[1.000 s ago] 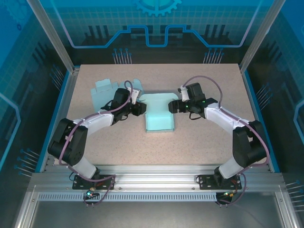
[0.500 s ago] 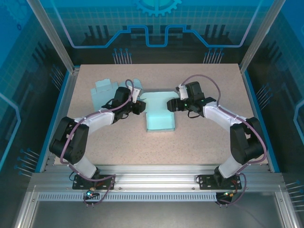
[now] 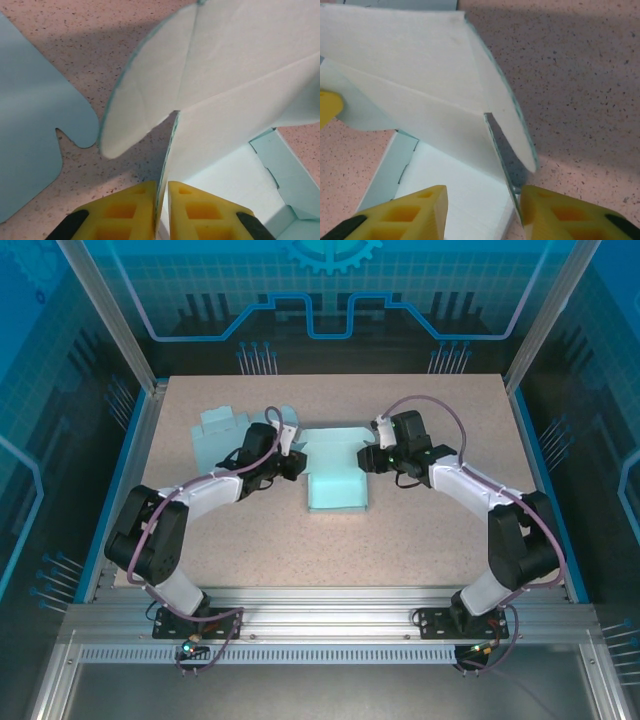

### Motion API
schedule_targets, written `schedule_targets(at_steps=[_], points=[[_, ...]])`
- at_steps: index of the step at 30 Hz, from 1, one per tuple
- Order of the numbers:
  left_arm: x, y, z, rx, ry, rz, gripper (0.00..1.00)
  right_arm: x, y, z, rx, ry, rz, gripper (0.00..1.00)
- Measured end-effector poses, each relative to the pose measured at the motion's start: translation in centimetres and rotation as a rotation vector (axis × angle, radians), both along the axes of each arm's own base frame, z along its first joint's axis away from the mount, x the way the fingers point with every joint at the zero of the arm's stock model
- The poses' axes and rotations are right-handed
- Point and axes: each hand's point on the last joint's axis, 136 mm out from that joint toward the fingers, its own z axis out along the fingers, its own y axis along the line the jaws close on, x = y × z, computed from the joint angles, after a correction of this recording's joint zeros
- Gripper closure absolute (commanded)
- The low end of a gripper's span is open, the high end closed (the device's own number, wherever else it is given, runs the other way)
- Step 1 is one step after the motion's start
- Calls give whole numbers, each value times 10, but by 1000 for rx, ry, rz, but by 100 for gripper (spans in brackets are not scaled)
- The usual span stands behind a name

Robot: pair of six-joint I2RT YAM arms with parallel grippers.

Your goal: Fold the paper box

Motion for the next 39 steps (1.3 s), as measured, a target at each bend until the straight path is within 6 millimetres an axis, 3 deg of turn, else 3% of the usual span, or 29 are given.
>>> schedule_targets(at_steps=[11,24,31,39], points=[[-2,-17,4,0,-16,55,90,4,-5,1,-51,-38,-61,88],[23,-20,20,-63,-76,239,89,22,-6,5,-113,-155,-173,90],[32,-24,8,-61,-71,309,88,36,-4,-6,-180,-205,-236,87],[33,-26,1,-97,-90,375,85,30,2,-13,-224,-263,-290,85]])
